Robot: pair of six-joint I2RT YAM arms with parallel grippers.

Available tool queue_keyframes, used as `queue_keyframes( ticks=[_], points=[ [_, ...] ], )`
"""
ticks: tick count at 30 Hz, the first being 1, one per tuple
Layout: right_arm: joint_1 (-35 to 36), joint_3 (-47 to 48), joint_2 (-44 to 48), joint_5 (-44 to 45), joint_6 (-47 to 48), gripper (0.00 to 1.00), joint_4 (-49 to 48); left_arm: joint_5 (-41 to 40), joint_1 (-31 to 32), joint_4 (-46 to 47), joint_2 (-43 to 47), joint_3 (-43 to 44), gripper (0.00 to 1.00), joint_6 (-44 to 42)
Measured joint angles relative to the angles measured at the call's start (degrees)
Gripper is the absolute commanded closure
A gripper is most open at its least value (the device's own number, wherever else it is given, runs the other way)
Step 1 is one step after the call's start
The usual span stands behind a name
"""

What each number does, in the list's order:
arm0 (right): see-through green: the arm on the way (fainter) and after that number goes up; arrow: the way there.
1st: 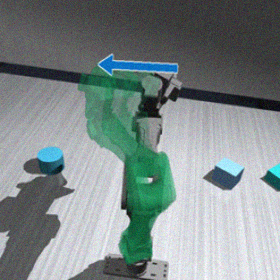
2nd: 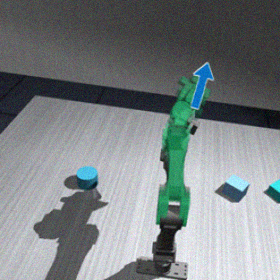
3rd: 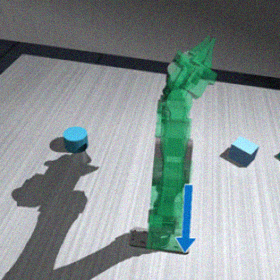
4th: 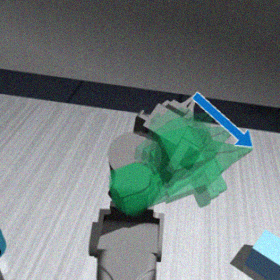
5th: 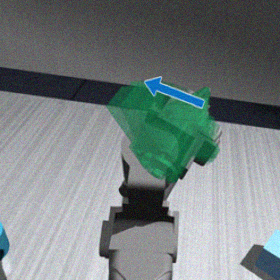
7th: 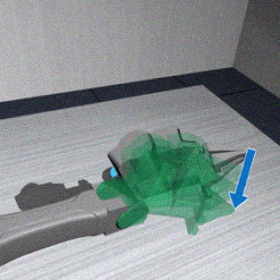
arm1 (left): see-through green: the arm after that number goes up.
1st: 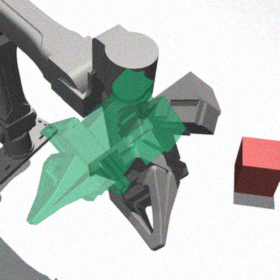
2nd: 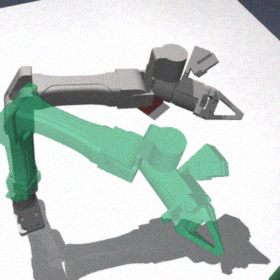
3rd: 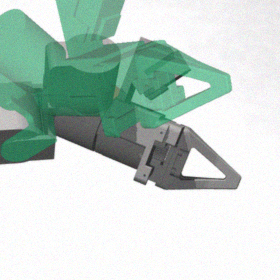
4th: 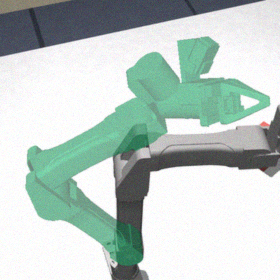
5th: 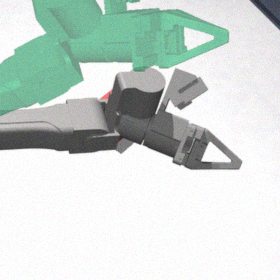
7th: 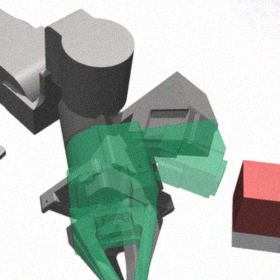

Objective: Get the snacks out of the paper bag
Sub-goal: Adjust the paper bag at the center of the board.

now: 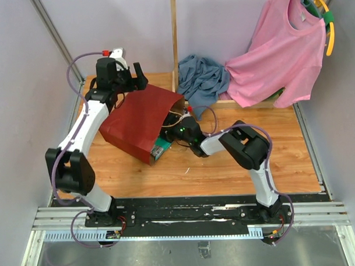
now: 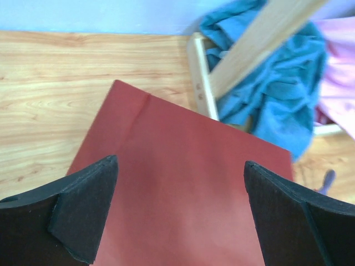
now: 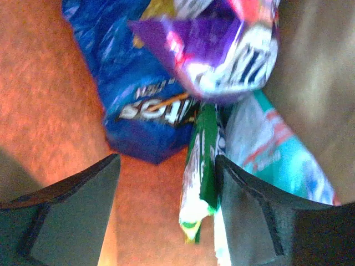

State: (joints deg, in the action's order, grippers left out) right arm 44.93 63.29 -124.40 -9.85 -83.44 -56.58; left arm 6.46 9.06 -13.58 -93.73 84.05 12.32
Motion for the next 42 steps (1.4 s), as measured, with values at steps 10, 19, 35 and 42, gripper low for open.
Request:
queue_keyframes(
  ticks=[10,19,35,42],
  points=[
    [-4.0,-21.8,15.9,-3.5,2.5,0.28,-0.9,3.1,17.6,-7.5,18.6,-6.7,0.04,-7.0],
    [-9.0,-30.4,24.0,-4.5,4.6,0.28,0.0,3.4,26.8,-9.4,24.0,-17.6,0.08,-11.6],
    [-12.9,-36.7,36.3,-5.2,11.6,0.27,5.9,-3.2,31.6,-5.5,14.4,-16.9,0.39,-13.7],
    [-13.6,-36.9,36.3,-6.0,12.0,0.27,5.9,-7.3,31.6,-5.4,12.9,-16.1,0.99,-13.7]
  ],
)
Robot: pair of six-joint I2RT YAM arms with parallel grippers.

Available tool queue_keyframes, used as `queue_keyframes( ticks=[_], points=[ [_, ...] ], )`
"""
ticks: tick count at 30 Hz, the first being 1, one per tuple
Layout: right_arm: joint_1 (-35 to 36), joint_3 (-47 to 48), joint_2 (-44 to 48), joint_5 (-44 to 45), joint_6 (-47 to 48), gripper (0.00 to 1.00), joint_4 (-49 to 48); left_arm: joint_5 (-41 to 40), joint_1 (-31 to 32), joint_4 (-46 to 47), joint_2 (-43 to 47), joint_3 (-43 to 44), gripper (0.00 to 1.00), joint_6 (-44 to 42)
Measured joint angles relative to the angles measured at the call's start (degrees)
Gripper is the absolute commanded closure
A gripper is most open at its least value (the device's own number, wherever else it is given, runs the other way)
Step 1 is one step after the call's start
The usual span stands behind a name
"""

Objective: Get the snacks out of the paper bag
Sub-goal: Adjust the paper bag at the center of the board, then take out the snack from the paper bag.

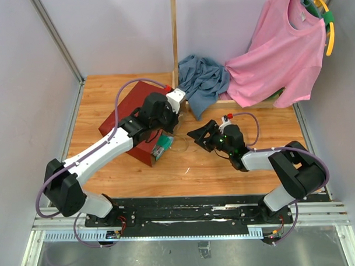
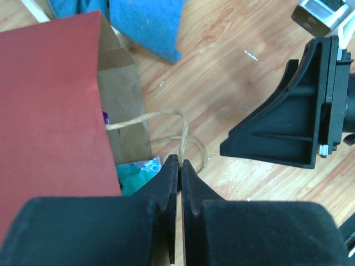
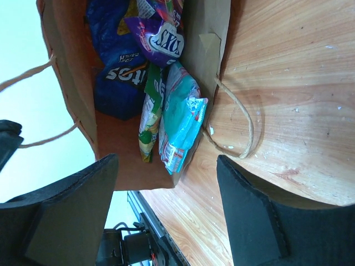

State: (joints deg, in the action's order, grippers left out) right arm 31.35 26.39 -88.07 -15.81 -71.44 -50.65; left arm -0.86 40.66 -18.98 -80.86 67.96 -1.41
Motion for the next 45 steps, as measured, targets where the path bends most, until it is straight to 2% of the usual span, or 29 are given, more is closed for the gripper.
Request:
queue_keyframes(
  ticks=[3,11,13,19,24,36,45],
  points=[
    [0.0,0.0,0.0,-0.7,0.4,0.27,0.0,0.1,-1.2,0.0,-0.1,0.9,0.99,2.1],
    [0.4,7.8,-2.9,-5.4,4.6,0.27,6.0,4.4,-16.0,0.9,0.5,0.7,0.99,10.5],
    [0.9,10.9,-4.1,-6.1,6.1,0.29,8.3,4.3,-17.7,0.9,1.2,0.5,0.99,11.2],
    [6.4,18.4,-8.6,-7.1,9.9,0.33,16.0,4.9,-18.1,0.9,1.4,0.5,0.99,11.6],
    [10.6,20.4,-12.1,-7.2,11.0,0.33,19.9,6.4,-18.9,0.9,1.2,0.5,1.0,11.8],
    [12.1,24.4,-16.8,-7.2,12.0,0.33,24.0,5.8,-19.2,0.7,0.6,1.5,1.0,19.2],
    [12.7,24.6,-18.5,-7.5,12.2,0.33,23.6,12.8,-19.3,9.0,8.1,-7.3,0.99,8.9]
  ],
)
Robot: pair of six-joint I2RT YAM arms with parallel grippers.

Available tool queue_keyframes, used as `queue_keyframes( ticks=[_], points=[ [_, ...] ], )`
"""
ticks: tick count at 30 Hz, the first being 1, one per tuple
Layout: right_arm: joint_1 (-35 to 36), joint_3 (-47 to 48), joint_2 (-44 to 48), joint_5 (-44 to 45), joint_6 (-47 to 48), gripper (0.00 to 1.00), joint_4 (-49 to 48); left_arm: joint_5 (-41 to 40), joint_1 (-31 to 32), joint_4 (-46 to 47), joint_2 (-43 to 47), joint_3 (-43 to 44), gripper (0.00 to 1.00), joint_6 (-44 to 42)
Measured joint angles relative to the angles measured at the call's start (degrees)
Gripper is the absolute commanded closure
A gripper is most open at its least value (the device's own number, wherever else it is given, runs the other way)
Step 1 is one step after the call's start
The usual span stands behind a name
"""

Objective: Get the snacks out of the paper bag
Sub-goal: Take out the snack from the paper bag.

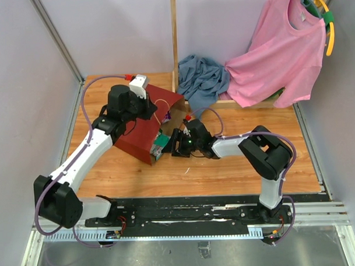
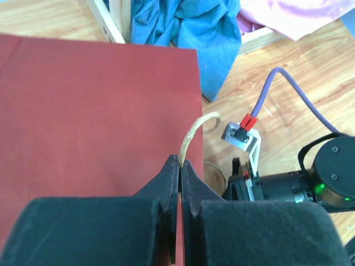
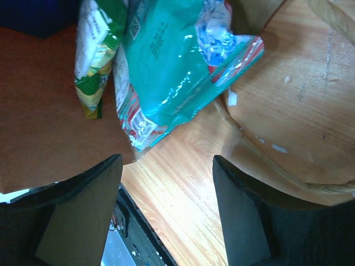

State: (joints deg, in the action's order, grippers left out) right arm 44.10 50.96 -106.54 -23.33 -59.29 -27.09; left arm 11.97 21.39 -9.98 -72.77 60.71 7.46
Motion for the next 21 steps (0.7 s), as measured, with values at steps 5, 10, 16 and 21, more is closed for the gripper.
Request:
queue_keyframes(
  ticks=[5,10,16,21],
  points=[
    [0.0,0.3,-1.4,-0.1,0.0,0.37,0.0,2.0,0.0,-3.0,-6.0,8.0,0.99,-3.8],
    [0.0,1.8,-2.9,-0.1,-0.3,0.41,-1.4,4.7,-0.1,-5.7,-10.6,11.0,0.99,-4.9],
    [0.0,3.1,-4.6,0.4,-0.9,0.45,-3.0,5.0,0.0,-7.4,-11.5,11.5,0.99,-2.4],
    [0.0,4.8,-5.5,0.8,-0.9,0.55,-3.1,1.7,-0.1,-6.8,-9.3,11.4,0.99,1.7]
  ],
)
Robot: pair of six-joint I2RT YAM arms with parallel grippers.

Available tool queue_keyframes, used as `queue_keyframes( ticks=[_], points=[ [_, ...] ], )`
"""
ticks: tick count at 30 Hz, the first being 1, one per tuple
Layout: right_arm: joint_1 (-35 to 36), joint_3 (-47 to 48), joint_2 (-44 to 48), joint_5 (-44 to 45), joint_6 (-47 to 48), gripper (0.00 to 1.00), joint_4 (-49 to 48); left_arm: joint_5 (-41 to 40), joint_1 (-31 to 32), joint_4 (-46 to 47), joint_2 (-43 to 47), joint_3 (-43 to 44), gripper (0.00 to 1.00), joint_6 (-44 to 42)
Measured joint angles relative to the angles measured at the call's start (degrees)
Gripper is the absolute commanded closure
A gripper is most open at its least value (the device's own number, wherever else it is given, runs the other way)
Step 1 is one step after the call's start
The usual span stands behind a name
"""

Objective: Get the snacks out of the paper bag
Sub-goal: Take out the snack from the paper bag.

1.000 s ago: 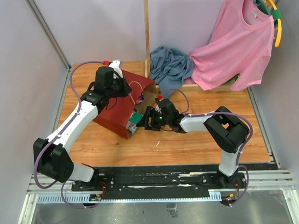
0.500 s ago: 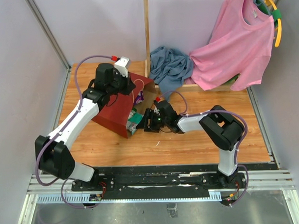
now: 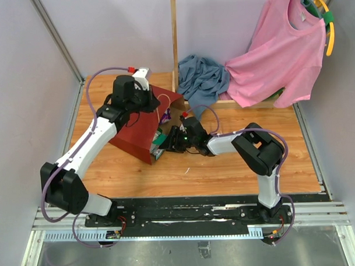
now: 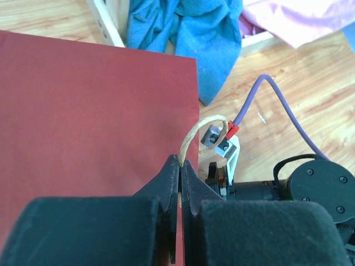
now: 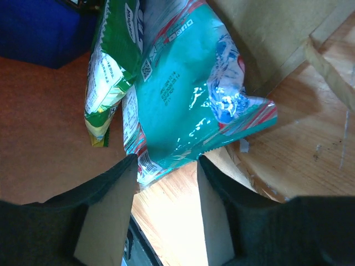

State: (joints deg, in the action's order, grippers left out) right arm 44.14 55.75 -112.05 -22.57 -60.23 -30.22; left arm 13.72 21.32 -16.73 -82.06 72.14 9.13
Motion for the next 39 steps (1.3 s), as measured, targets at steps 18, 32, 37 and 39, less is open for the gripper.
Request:
queue_keyframes(
  ticks=[18,32,37,39],
  points=[
    [0.0,-1.4,1.0,-0.3,0.1,0.99,-2.0,-15.2,0.0,5.4,11.1,-15.3,0.99,9.8],
    [-7.3,-17.0,30.0,-6.1,6.6,0.99,10.0,-18.1,0.0,9.0,13.7,-20.0,0.99,12.7],
    [-16.2,-17.8,44.3,-4.6,11.5,0.99,24.5,-17.5,0.0,9.3,13.7,-20.0,0.99,13.7],
    [-21.0,-16.8,50.6,-4.0,14.2,0.99,30.7,-17.4,0.0,9.1,13.6,-19.9,0.99,13.7]
  ],
)
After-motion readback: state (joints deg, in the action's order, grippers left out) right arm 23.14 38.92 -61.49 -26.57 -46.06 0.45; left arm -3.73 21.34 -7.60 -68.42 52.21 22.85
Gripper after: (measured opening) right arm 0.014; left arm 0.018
